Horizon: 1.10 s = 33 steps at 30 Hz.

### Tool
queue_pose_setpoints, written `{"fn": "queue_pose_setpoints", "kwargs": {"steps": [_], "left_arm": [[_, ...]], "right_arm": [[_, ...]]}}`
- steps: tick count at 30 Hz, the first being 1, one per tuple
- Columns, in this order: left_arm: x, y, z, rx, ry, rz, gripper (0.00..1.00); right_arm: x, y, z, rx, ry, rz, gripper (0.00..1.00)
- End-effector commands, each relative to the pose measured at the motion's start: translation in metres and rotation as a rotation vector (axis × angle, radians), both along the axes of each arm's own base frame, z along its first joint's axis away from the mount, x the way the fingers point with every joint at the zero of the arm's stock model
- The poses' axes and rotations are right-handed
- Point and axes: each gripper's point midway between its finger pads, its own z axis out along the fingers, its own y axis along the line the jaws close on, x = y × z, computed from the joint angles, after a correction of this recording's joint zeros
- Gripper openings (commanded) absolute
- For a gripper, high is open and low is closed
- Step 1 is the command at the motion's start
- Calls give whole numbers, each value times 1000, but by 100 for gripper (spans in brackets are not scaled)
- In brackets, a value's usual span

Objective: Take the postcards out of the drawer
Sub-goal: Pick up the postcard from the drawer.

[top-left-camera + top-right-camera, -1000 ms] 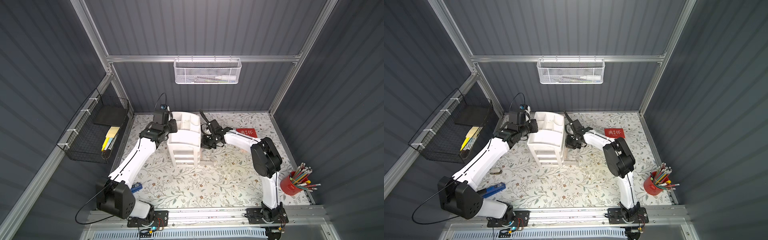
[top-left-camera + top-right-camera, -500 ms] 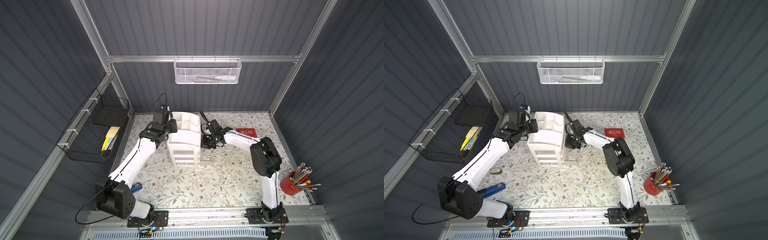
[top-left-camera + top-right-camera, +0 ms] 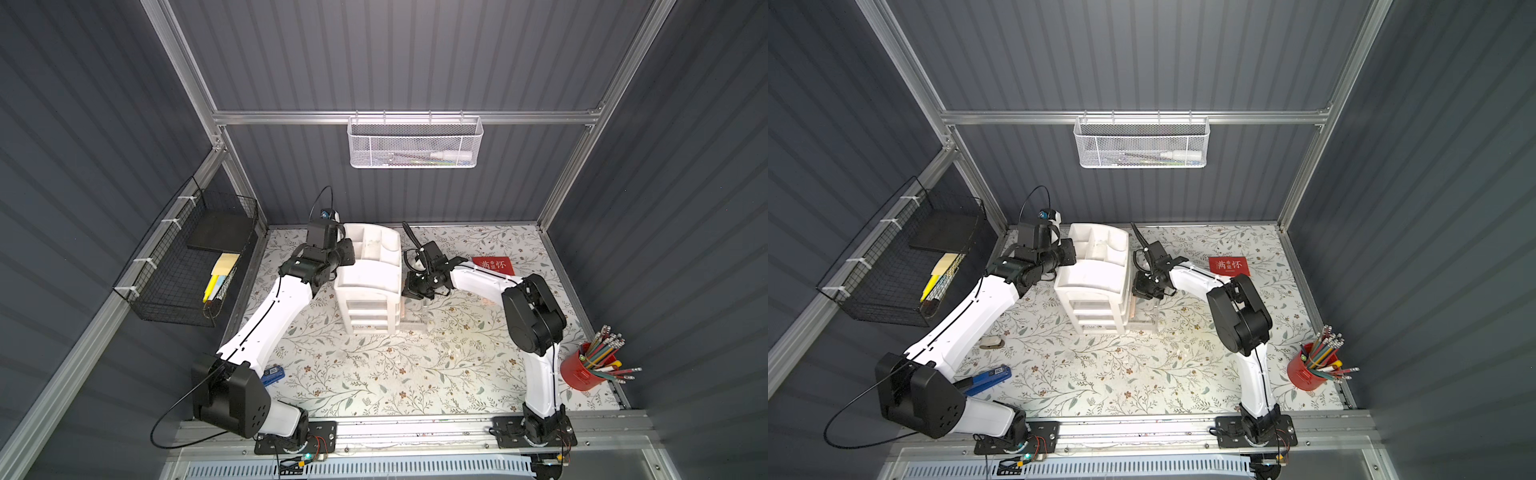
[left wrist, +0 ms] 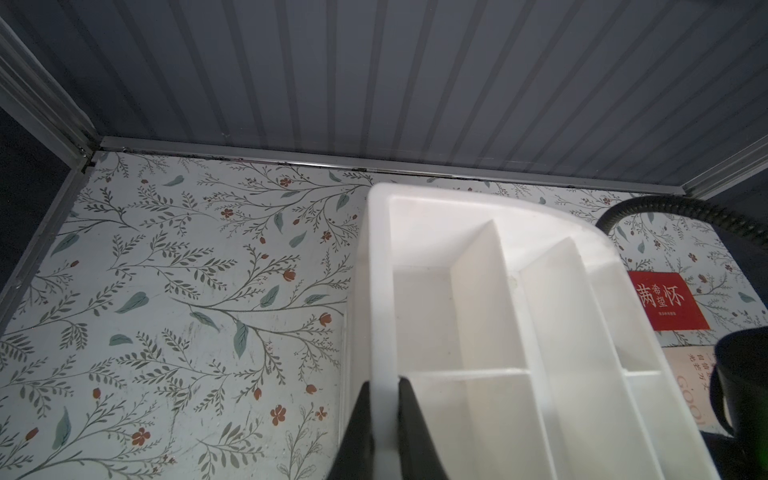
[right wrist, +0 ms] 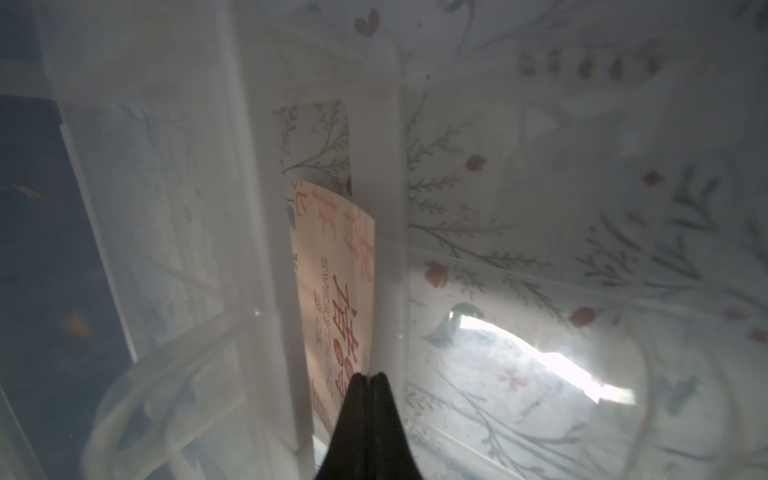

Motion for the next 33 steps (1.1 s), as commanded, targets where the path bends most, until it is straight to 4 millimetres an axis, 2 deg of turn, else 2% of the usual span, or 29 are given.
{"fn": "queue_pose_setpoints", "kwargs": {"steps": [1,17,29,33], "left_arm": [[-25,17,-83,170,248,-24,0],[-24,17,-85,177,252,-23,0],[-21,15,-88,172,251,-30,0],[-21,16,-86,175,245,-29,0]], "right_arm": [[5,-11,28,15,-66,-7,0],[-3,-53,67,47,-136,-20,0],[-10,-95,94,62,-182,-87,0],[-18,-118,101,53,-196,-124,0]]}}
